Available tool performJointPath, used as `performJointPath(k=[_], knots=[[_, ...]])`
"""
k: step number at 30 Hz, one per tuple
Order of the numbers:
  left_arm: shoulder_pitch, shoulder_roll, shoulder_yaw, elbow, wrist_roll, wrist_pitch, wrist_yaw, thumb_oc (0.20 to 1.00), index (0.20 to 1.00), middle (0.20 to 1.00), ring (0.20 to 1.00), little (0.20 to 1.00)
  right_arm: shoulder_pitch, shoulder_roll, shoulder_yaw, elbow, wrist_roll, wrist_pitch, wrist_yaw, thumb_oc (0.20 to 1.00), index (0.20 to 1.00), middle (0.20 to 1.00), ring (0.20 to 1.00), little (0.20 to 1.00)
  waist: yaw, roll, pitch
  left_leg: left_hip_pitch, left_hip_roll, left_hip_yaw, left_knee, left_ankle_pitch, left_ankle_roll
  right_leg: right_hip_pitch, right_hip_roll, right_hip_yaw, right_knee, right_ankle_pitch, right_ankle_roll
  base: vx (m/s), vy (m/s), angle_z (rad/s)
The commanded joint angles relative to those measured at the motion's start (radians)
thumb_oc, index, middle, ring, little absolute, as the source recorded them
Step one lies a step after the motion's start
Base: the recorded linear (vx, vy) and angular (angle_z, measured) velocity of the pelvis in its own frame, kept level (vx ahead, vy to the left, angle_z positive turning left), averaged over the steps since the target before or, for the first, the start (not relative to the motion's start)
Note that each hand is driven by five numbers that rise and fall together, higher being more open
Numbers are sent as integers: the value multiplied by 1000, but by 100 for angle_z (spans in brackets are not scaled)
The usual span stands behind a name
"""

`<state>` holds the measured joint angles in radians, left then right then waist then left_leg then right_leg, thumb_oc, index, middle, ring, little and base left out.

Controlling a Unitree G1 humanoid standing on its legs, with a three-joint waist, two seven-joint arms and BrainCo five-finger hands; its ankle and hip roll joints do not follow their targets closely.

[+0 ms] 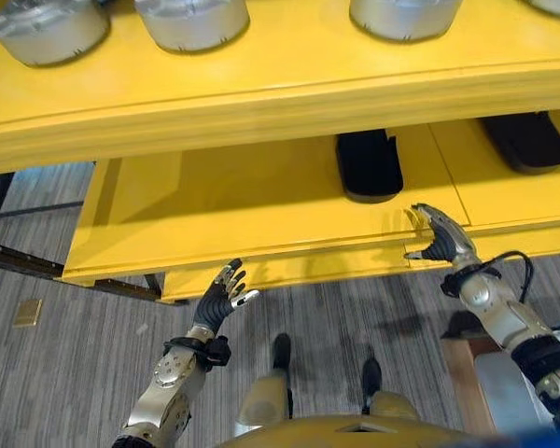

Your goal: Move parts from the plastic box to the shelf.

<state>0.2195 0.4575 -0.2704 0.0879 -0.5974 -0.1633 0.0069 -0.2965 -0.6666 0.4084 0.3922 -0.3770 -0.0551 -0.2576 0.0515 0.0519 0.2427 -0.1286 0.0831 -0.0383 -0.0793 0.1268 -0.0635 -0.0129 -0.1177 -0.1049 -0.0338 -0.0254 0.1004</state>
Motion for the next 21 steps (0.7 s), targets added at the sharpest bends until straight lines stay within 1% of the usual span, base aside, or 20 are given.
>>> performJointPath(k=[1, 6, 17, 21], knots=[[-21, 59, 13, -24, 18, -63, 9, 1000, 1000, 1000, 1000, 1000, -90, 21, 36, -14, -23, -6, -54, 1000, 1000, 1000, 1000, 1000, 14, -42, -8, -57, 37, 1, 106, -59, -16, -119, -96, -21, 115, 44, 58, -65, 4, 4], [-36, 59, 21, -31, 18, -73, 26, 1000, 1000, 1000, 1000, 1000, -127, 54, 52, -13, -24, 3, -65, 1000, 1000, 1000, 1000, 1000, 27, -39, 29, -105, 33, -4, 140, -61, -12, -156, -102, -21, 136, 45, 58, -54, 11, 4], [-55, 66, 18, -44, 15, -86, 40, 1000, 1000, 1000, 1000, 1000, -161, 103, 96, 26, -22, 14, -67, 1000, 1000, 1000, 1000, 1000, 40, -41, 65, -145, 26, -9, 171, -64, -11, -186, -107, -22, 155, 45, 57, -13, 6, 3], [-58, 66, 21, -46, 13, -88, 44, 1000, 1000, 1000, 1000, 1000, -170, 108, 102, 38, -23, 16, -70, 1000, 1000, 1000, 1000, 1000, 42, -42, 75, -153, 25, -11, 176, -65, -10, -192, -107, -22, 162, 44, 56, 0, 0, 0]])
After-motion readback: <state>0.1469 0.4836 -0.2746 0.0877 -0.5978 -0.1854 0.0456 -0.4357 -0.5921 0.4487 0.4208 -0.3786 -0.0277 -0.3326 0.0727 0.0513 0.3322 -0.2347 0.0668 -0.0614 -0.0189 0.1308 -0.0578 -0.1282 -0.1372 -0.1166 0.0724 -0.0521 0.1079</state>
